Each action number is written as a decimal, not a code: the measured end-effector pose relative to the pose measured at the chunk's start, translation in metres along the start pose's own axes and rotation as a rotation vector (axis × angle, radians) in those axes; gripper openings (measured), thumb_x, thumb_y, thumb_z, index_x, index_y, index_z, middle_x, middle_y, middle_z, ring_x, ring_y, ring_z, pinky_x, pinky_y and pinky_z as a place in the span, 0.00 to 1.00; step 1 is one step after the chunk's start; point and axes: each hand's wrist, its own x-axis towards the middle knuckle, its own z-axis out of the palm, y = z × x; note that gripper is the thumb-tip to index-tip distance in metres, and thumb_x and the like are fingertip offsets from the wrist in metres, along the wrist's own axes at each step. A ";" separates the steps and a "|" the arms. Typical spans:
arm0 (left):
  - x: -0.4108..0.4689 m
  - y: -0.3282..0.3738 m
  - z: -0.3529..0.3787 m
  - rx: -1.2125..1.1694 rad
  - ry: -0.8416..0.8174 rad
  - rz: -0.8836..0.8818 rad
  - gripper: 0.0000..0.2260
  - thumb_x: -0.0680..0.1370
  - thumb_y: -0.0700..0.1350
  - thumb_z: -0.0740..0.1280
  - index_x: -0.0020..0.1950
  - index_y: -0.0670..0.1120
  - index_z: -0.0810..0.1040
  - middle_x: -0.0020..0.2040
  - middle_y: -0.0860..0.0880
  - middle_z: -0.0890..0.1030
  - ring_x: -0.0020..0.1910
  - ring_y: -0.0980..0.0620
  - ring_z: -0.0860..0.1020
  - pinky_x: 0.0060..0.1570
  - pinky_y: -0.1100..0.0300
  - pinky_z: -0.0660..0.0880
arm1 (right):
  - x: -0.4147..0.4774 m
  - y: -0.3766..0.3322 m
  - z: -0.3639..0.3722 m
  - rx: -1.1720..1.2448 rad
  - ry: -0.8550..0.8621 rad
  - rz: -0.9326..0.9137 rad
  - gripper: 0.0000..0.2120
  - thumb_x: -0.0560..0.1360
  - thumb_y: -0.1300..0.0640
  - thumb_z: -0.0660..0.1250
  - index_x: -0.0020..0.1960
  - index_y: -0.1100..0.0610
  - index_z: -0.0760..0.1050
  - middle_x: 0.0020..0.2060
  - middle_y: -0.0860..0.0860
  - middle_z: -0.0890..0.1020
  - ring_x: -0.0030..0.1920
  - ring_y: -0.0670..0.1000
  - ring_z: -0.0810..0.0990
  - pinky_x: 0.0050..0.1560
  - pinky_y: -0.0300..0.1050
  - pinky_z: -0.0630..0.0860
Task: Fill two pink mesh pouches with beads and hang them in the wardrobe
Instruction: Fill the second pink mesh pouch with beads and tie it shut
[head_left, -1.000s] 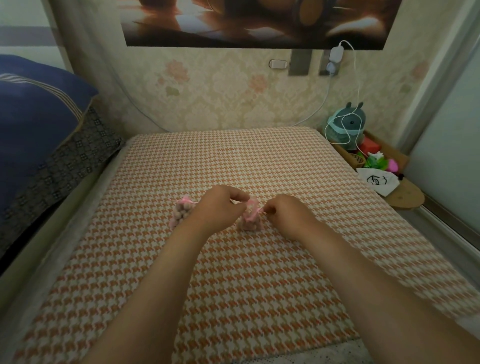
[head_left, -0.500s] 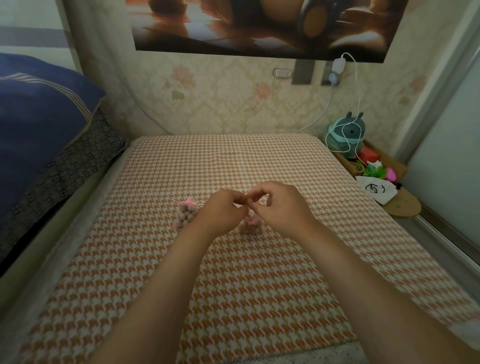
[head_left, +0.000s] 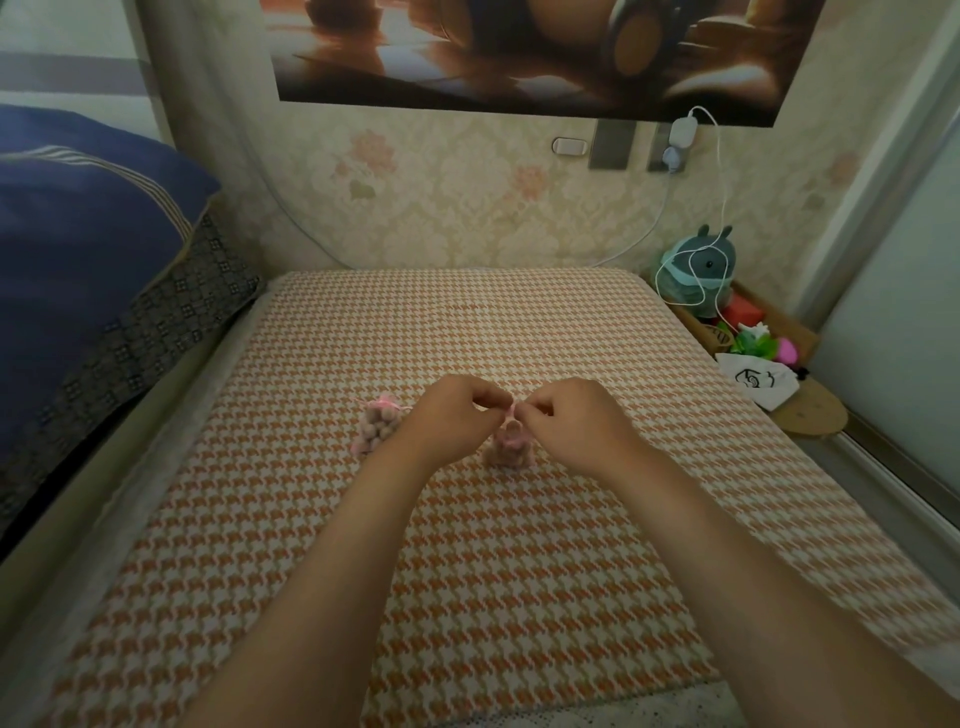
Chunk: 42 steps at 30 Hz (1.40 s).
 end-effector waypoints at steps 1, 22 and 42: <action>0.002 0.002 0.001 0.002 -0.003 0.008 0.09 0.78 0.43 0.68 0.57 0.47 0.84 0.54 0.54 0.84 0.51 0.59 0.78 0.50 0.65 0.72 | 0.000 0.002 -0.001 0.039 0.009 0.017 0.18 0.81 0.51 0.65 0.34 0.57 0.79 0.23 0.46 0.73 0.24 0.46 0.68 0.28 0.42 0.64; 0.072 0.000 0.100 0.396 -0.175 0.175 0.19 0.78 0.40 0.63 0.68 0.54 0.76 0.67 0.46 0.75 0.66 0.41 0.72 0.63 0.46 0.73 | -0.022 0.068 -0.039 0.254 0.115 0.116 0.13 0.79 0.54 0.69 0.39 0.41 0.84 0.31 0.44 0.85 0.31 0.52 0.81 0.33 0.48 0.78; 0.057 0.020 0.066 0.071 0.078 0.158 0.09 0.80 0.48 0.67 0.59 0.51 0.78 0.46 0.57 0.79 0.41 0.60 0.77 0.42 0.63 0.75 | -0.013 0.053 -0.031 0.282 0.066 0.150 0.12 0.81 0.54 0.67 0.43 0.50 0.87 0.33 0.51 0.86 0.27 0.48 0.75 0.30 0.44 0.71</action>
